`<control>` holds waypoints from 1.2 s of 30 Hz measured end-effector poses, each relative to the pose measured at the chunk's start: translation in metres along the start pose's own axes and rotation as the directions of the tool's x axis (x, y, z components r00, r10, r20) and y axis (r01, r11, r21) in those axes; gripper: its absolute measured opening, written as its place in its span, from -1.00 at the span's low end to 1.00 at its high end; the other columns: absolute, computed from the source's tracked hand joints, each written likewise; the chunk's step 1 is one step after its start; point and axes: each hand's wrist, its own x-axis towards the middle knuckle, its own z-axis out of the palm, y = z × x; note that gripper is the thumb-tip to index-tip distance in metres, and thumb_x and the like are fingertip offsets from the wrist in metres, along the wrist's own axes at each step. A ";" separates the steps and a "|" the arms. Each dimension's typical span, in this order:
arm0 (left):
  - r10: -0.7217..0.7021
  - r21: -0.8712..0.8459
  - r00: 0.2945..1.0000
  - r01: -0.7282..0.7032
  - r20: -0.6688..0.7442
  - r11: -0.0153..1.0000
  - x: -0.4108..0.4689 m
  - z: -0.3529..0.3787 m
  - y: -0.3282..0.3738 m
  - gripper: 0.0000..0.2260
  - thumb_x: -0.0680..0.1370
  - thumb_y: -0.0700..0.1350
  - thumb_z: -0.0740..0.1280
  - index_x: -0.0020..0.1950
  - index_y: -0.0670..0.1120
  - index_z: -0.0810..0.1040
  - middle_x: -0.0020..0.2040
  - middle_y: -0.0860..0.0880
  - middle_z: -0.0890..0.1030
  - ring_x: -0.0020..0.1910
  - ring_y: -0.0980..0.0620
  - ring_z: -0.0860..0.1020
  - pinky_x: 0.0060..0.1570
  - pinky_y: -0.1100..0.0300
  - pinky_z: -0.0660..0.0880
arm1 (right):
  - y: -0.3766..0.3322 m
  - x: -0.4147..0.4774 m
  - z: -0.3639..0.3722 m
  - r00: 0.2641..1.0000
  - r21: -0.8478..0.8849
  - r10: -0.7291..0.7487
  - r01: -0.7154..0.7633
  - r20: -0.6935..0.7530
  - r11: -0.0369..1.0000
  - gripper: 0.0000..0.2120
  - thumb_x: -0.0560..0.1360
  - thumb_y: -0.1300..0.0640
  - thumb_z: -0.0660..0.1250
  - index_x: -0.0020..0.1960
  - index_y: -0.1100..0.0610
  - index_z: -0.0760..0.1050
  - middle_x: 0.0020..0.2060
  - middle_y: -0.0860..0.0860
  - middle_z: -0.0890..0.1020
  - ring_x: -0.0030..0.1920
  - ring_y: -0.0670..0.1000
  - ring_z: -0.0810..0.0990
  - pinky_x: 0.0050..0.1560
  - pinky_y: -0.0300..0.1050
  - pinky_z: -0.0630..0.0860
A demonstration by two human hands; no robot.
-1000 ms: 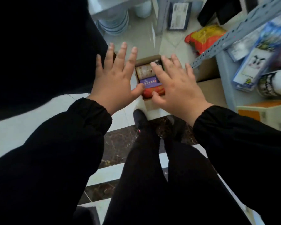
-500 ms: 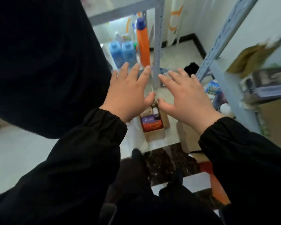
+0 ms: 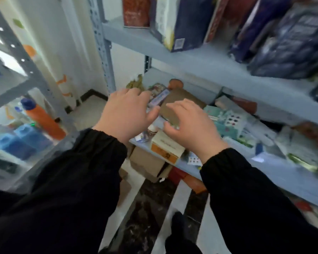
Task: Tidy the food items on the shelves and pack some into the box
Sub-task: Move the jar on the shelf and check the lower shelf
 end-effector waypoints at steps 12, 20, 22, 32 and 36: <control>0.512 0.008 0.859 -0.512 -0.015 0.859 -0.043 -0.027 0.292 -0.50 0.64 0.27 0.09 0.35 -0.01 0.55 0.24 -0.12 0.60 0.25 -0.21 0.51 0.13 -0.07 0.43 | 0.137 -0.247 -0.114 0.860 -0.034 0.495 -0.502 -0.121 0.864 -0.50 0.60 -0.19 0.24 0.49 -0.07 0.44 0.39 -0.03 0.54 0.39 0.03 0.49 0.27 0.05 0.51; 0.643 -0.071 0.766 -0.641 -0.003 0.764 -0.133 -0.019 0.514 -0.38 0.58 0.30 -0.05 0.42 0.01 0.52 0.30 -0.12 0.58 0.32 -0.21 0.48 0.23 -0.06 0.41 | 0.252 -0.458 -0.160 0.759 -0.062 0.624 -0.643 -0.184 0.763 -0.41 0.61 -0.12 0.29 0.60 0.00 0.31 0.59 0.06 0.31 0.62 0.09 0.16 0.55 0.08 0.23; 0.673 -0.093 0.739 -0.672 -0.016 0.735 -0.149 -0.019 0.561 -0.45 0.63 0.25 -0.01 0.44 0.02 0.51 0.31 -0.12 0.58 0.31 -0.22 0.49 0.25 -0.07 0.43 | 0.277 -0.504 -0.170 0.719 -0.057 0.669 -0.688 -0.190 0.723 -0.40 0.61 -0.14 0.28 0.61 -0.04 0.28 0.62 0.06 0.26 0.65 0.13 0.10 0.59 0.14 0.18; 0.700 -0.022 0.711 -0.702 -0.071 0.712 -0.152 -0.032 0.682 -0.41 0.54 0.20 -0.06 0.40 0.02 0.53 0.24 -0.11 0.61 0.24 -0.21 0.51 0.19 -0.06 0.43 | 0.367 -0.598 -0.211 0.682 -0.023 0.681 -0.711 -0.265 0.703 -0.51 0.63 -0.11 0.25 0.54 -0.04 0.41 0.50 -0.07 0.45 0.51 -0.03 0.35 0.40 -0.03 0.38; 0.695 -0.051 0.715 -0.699 -0.071 0.714 -0.127 -0.024 0.713 -0.48 0.60 0.19 -0.02 0.36 0.00 0.54 0.21 -0.08 0.61 0.21 -0.18 0.53 0.14 -0.03 0.43 | 0.409 -0.592 -0.218 0.701 -0.021 0.664 -0.691 -0.260 0.722 -0.51 0.64 -0.12 0.25 0.54 -0.03 0.42 0.48 -0.08 0.47 0.50 -0.04 0.36 0.42 -0.05 0.38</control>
